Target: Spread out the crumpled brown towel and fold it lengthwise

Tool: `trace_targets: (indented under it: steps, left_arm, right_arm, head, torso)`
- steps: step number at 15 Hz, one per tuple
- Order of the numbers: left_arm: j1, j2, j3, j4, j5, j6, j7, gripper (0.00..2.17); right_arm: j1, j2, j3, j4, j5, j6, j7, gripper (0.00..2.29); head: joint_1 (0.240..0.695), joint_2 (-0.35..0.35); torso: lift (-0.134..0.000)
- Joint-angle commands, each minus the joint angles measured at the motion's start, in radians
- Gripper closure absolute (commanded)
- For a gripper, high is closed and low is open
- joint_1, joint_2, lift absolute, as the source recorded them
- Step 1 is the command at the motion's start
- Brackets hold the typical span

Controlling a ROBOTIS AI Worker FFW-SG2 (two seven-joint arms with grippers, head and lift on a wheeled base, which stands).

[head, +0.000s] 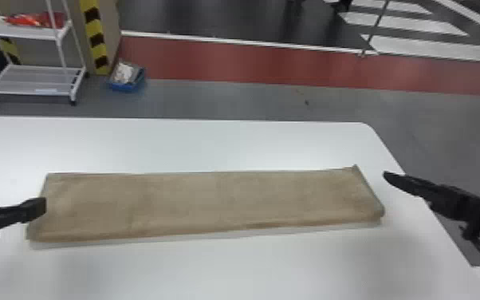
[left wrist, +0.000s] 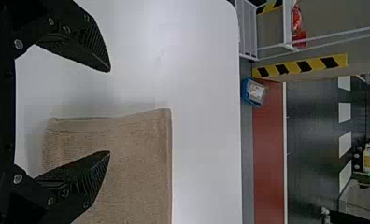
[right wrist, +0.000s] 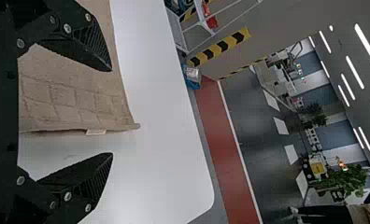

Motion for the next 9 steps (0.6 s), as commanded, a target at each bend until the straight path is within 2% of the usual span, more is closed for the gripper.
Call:
trace_targets:
  steps: [1,4,6,9]
  left_arm:
    - [-0.101,0.005,-0.026,0.097,-0.002,0.012,-0.020,0.08]
    - [-0.193,0.008,-0.060,0.200,-0.009,0.089,-0.041,0.09]
    - [-0.238,0.008,-0.074,0.239,-0.014,0.169,-0.040,0.09]
    - [-0.278,0.011,-0.084,0.299,-0.020,0.181,-0.041,0.08]
  right_arm:
    - [-0.063,-0.004,0.053,0.037,0.053,0.004,0.002,0.09]
    - [-0.158,-0.008,0.114,0.138,0.163,-0.015,0.022,0.09]
    - [-0.189,-0.023,0.154,0.178,0.229,-0.012,0.024,0.09]
    - [-0.240,-0.059,0.194,0.269,0.309,-0.009,0.022,0.08]
  head:
    - [0.695,-0.176]
    - [0.695,-0.155]
    - [0.695,-0.148]
    - [0.695,-0.148]
  torso:
    - [-0.125]
    - [-0.125]
    - [-0.125]
    - [-0.125]
